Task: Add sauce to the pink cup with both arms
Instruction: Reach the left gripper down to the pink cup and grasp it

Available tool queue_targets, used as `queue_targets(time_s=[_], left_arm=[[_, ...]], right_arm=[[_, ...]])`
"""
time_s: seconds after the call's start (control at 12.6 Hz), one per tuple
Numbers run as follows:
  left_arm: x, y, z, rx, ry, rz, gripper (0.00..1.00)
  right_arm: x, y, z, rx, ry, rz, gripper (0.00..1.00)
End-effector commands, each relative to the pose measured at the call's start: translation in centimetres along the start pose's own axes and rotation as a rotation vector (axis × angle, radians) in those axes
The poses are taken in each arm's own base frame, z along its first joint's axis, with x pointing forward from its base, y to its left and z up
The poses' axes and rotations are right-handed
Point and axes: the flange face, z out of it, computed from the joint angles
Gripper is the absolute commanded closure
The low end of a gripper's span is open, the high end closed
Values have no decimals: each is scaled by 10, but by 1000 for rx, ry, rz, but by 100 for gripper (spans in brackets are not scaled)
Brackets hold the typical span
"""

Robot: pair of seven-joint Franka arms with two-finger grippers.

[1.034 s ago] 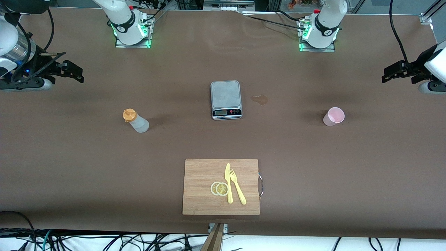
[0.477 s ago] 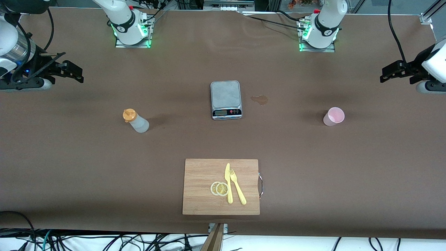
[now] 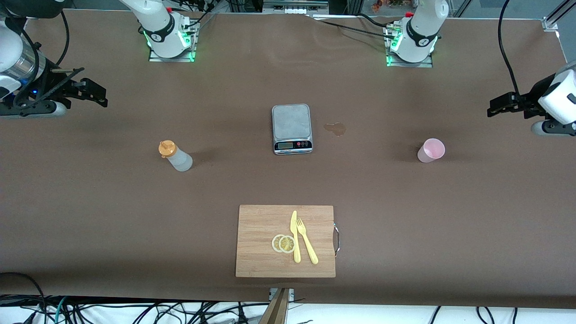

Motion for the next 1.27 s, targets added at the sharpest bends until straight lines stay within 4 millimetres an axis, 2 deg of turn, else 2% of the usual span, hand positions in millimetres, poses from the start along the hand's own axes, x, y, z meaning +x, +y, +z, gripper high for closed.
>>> queue_targets(time_s=[0.0, 0.4, 0.8, 0.95, 1.11, 1.19], left_arm=[[4, -7, 28, 19, -1, 7, 0], [9, -14, 109, 16, 25, -12, 0], [-3, -17, 197, 16, 77, -20, 0], [-12, -26, 233, 9, 119, -47, 0], [-16, -25, 257, 4, 126, -91, 0], [-14, -26, 262, 3, 135, -111, 0]], right_arm=[[2, 3, -6, 12, 2, -5, 0], [1, 3, -5, 12, -1, -5, 0], [1, 5, -5, 12, -1, -2, 0], [1, 5, -5, 12, -1, -2, 0], [1, 5, -5, 12, -2, -2, 0], [1, 5, -5, 12, -2, -2, 0]])
